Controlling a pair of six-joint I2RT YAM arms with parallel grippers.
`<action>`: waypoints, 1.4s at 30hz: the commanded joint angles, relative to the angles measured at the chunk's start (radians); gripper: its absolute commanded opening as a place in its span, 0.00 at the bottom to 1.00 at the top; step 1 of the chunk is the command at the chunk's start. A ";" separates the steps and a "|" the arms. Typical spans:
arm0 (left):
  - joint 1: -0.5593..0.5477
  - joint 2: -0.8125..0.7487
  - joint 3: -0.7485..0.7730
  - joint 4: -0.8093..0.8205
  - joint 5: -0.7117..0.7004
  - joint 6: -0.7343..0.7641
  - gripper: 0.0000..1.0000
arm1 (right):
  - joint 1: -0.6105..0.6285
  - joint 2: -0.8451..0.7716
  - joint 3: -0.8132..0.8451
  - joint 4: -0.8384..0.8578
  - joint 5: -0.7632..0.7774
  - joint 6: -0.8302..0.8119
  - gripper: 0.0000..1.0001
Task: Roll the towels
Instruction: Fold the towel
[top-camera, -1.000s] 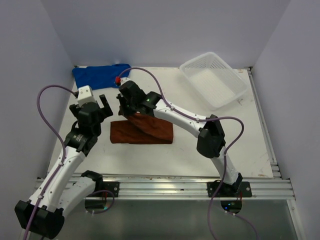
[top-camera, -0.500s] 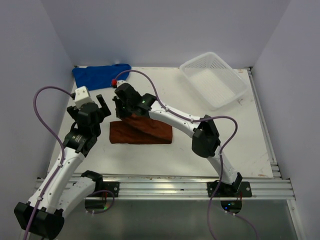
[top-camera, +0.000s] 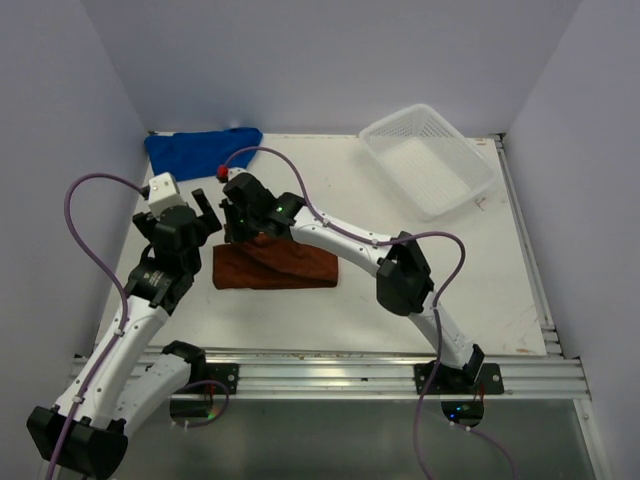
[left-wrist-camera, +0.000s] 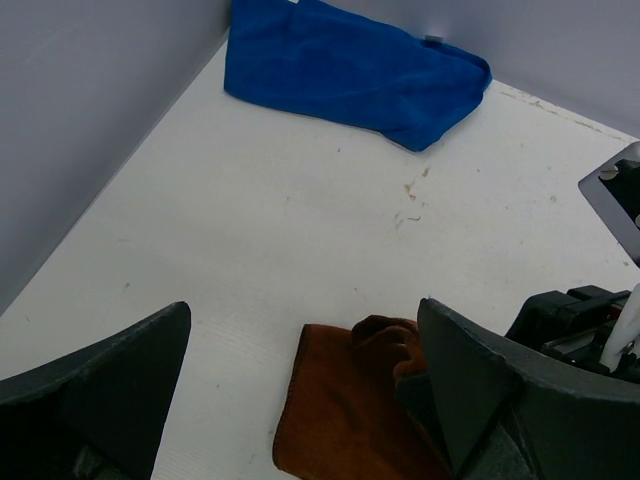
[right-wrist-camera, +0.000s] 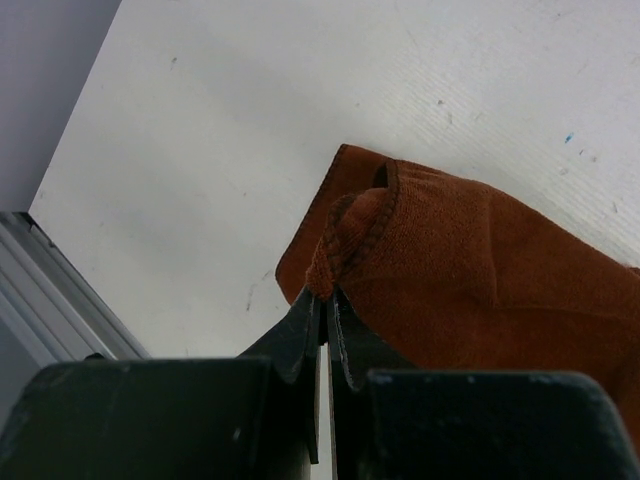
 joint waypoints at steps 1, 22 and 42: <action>-0.010 -0.014 0.045 0.002 -0.037 -0.022 1.00 | 0.009 -0.003 0.044 0.054 -0.046 0.029 0.00; -0.025 -0.020 0.045 -0.001 -0.034 -0.015 1.00 | 0.041 0.058 0.000 0.113 -0.103 0.075 0.00; -0.034 -0.028 0.053 -0.024 -0.063 -0.031 0.99 | 0.090 0.008 -0.271 0.274 -0.226 0.161 0.17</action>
